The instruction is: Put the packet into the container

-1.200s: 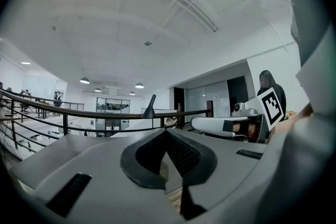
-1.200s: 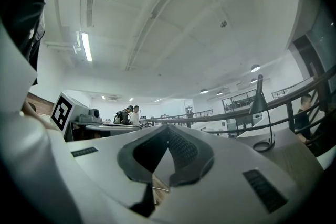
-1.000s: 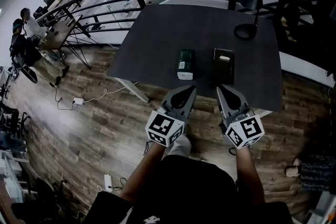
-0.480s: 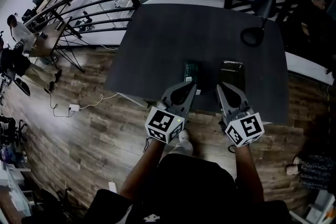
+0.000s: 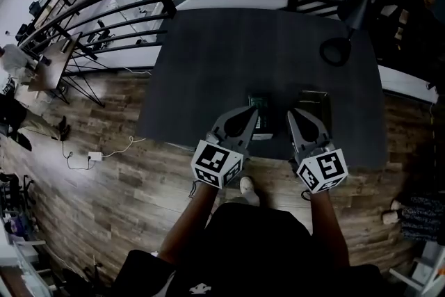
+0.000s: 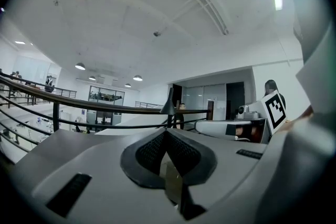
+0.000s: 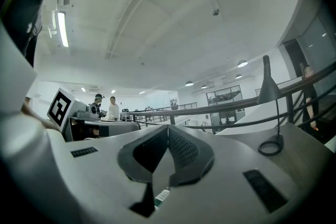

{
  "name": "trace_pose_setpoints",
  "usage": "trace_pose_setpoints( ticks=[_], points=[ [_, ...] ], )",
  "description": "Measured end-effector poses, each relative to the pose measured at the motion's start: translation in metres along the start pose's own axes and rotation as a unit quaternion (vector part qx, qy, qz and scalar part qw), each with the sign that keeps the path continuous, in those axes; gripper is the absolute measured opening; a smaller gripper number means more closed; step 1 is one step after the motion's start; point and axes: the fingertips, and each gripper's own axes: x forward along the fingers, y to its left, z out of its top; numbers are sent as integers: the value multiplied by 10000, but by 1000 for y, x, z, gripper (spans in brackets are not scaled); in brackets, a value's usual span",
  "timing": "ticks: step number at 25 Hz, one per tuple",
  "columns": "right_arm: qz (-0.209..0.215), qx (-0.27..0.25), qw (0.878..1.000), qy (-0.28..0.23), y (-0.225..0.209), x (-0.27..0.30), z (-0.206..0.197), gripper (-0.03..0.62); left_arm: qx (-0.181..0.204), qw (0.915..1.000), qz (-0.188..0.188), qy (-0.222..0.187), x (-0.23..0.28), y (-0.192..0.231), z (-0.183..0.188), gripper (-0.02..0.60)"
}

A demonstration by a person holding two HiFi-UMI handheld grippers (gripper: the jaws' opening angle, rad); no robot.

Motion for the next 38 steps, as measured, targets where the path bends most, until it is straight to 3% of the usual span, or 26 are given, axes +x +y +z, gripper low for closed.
trace_pose_setpoints(
  ticks=[8,14,19,22,24,31,38],
  points=[
    [-567,147,9980,222,-8,21,-22,5,-161,9998,-153,-23,2,30,-10,-3],
    [-832,372,9929,763,-14,31,-58,7,-284,9995,-154,55,6,40,-23,-3],
    [-923,522,9873,1187,-11,52,-92,162,-340,9993,-71,115,6,52,-26,-3],
    [-1015,547,9810,1562,-10,61,-123,321,-358,9993,18,57,3,55,-25,-2],
    [-1082,471,9763,1815,-9,71,-141,377,-373,9993,60,69,1,60,-27,-2],
    [-1270,310,9565,2606,-13,94,-201,431,-405,9986,271,221,-5,77,-43,-2],
    [-1416,304,9397,3099,-17,100,-238,440,-416,9975,525,217,-15,95,-45,-2]
  ],
)
